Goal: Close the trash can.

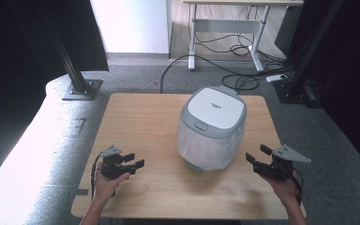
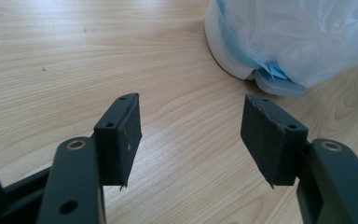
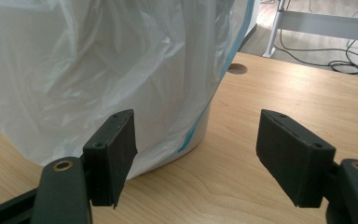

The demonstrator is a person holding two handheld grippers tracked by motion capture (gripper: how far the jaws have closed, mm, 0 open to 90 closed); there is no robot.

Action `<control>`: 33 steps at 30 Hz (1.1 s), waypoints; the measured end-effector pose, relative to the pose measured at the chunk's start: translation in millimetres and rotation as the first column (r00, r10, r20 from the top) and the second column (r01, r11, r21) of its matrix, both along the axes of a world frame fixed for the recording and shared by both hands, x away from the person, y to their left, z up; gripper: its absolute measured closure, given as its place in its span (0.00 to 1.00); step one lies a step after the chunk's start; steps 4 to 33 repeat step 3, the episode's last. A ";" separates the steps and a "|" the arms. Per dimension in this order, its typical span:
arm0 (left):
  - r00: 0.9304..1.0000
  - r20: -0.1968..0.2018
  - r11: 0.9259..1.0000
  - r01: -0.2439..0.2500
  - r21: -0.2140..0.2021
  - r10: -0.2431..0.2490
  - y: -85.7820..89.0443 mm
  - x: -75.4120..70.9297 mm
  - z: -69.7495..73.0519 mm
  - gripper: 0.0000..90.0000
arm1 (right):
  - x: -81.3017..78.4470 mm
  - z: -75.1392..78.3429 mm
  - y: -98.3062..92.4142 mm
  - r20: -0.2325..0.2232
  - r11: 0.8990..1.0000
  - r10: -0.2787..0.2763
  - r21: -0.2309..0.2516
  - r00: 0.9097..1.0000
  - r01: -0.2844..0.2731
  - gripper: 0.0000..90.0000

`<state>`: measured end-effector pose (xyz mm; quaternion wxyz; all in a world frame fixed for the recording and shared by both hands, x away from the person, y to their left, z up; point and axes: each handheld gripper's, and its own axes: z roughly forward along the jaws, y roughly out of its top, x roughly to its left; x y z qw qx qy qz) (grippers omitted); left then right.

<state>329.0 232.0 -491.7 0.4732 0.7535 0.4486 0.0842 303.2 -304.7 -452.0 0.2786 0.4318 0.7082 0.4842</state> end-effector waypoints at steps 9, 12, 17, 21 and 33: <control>1.000 0.008 1.000 -0.005 0.009 0.005 0.2 0.4 -1.4 0.41 | 0.6 -0.7 1.5 0.004 1.000 0.002 -0.003 1.000 -0.002 0.31; 1.000 0.008 1.000 -0.005 0.009 0.005 0.2 0.4 -1.4 0.41 | 0.6 -0.7 1.5 0.004 1.000 0.002 -0.003 1.000 -0.002 0.31; 1.000 0.008 1.000 -0.005 0.009 0.005 0.2 0.4 -1.4 0.41 | 0.6 -0.7 1.5 0.004 1.000 0.002 -0.003 1.000 -0.002 0.31; 1.000 0.008 1.000 -0.005 0.009 0.005 0.2 0.4 -1.4 0.41 | 0.6 -0.7 1.5 0.004 1.000 0.002 -0.003 1.000 -0.002 0.31; 1.000 0.008 1.000 -0.005 0.009 0.005 0.2 0.4 -1.4 0.41 | 0.6 -0.7 1.5 0.004 1.000 0.002 -0.003 1.000 -0.002 0.31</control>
